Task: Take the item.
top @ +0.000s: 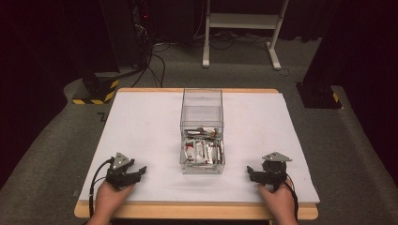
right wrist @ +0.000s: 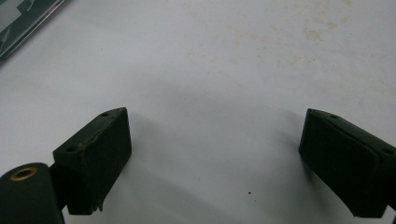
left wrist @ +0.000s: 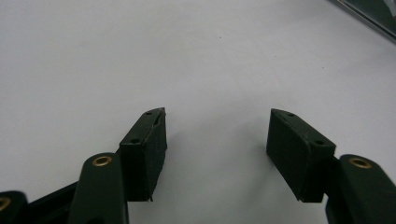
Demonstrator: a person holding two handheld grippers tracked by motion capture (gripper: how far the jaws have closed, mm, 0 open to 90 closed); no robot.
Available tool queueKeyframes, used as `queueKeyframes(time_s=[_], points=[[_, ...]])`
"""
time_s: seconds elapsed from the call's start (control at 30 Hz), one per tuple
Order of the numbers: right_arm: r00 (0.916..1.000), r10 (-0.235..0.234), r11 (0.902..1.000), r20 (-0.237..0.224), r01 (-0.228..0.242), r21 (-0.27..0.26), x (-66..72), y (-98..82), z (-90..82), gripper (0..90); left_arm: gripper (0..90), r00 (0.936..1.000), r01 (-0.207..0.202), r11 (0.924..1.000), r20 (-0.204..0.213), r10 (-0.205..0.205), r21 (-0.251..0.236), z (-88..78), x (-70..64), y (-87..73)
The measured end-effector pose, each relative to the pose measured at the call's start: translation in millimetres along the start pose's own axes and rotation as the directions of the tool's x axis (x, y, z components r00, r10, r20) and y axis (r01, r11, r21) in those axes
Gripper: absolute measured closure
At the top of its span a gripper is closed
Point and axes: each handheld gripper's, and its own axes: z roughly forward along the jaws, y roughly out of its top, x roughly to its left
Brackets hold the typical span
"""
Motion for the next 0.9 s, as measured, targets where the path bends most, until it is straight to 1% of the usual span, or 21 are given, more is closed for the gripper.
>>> queueKeyframes(time_s=[0.43, 0.53, 0.63, 0.67, 0.7, 0.8, 0.9], points=[[1.0, 0.002, 1.0, -0.001, -0.002, 0.0, -0.2, 0.1, 0.1, 9.0, 38.1, 1.0, 0.0, 1.0, -0.002, 0.0, -0.001, 0.2, -0.2, 0.0], [1.0, 0.003, 1.0, -0.002, -0.003, -0.001, -0.4, 0.1, 0.1, 9.0, 38.1, 0.9998, -0.01, 0.9999, -0.015, 0.01, 0.0, 0.2, -1.6, 0.1], [1.0, 0.004, 1.0, -0.003, -0.004, 0.0, -0.4, 0.1, 0.1, 9.0, 37.6, 0.9996, -0.011, 0.9999, -0.024, 0.011, 0.0, 0.1, -2.1, 0.0], [1.0, 0.006, 1.0, -0.005, -0.006, 0.0, -0.6, 0.1, 0.0, 9.0, 36.8, 0.9995, -0.007, 1.0, -0.03, 0.007, 0.0, 0.1, -2.5, 0.0], [1.0, 0.006, 1.0, -0.005, -0.006, 0.0, -0.6, 0.1, 0.0, 9.1, 36.8, 0.9996, -0.003, 1.0, -0.027, 0.003, 0.0, 0.2, -2.5, -0.1], [1.0, 0.006, 1.0, -0.005, -0.006, 0.0, -0.6, 0.2, 0.0, 9.1, 36.4, 0.9994, -0.006, 1.0, -0.036, 0.006, 0.001, 0.2, -3.0, 0.1], [1.0, 0.005, 1.0, -0.005, -0.005, 0.0, -0.6, 0.2, 0.0, 9.0, 35.8, 0.9991, 0.001, 1.0, -0.042, -0.001, 0.002, 0.3, -3.4, 0.2]])
